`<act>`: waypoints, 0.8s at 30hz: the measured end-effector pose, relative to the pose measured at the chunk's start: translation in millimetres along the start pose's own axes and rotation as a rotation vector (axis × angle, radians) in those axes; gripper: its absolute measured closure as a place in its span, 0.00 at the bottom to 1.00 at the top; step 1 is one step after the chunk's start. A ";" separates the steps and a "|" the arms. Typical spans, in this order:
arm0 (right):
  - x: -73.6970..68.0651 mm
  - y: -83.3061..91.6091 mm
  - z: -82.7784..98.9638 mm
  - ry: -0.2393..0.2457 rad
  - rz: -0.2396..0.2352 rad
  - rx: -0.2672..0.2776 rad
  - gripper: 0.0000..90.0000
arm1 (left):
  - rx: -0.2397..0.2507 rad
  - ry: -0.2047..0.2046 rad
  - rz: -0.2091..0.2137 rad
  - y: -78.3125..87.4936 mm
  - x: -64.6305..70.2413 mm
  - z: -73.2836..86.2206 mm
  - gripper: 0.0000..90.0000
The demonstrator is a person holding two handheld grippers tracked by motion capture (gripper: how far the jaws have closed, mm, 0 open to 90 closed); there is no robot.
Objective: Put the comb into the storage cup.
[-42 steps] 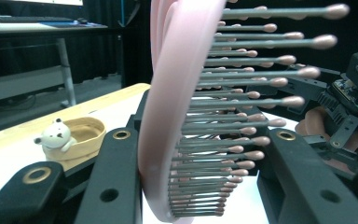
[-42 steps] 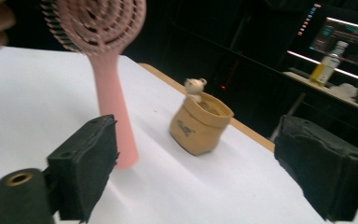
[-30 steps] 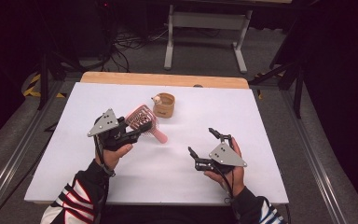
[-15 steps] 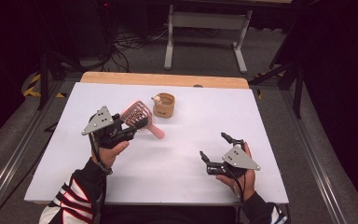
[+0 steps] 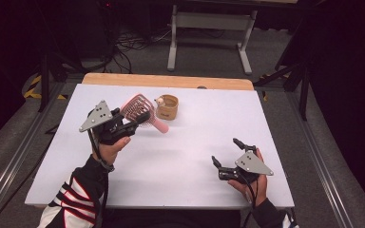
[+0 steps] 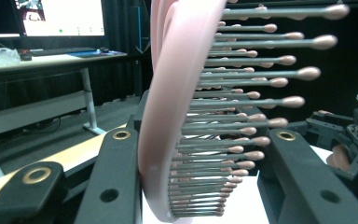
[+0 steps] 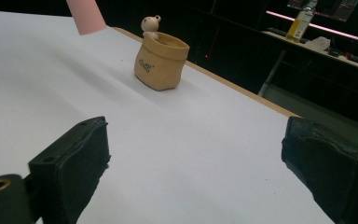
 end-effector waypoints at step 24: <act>-2.0 -2.4 3.0 0.026 -0.008 -0.020 0.11 | -0.011 -0.038 -0.024 -36.8 -24.0 -40.0 0.70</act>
Point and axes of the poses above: each handheld gripper's, and its own axes: y roughly backward along the jaws, z roughly out of its underside, x roughly to its right, the point moved 7 cm from there along -y, roughly forward along the jaws, and after that the axes turned 11 degrees about z, right-handed, at the moved point
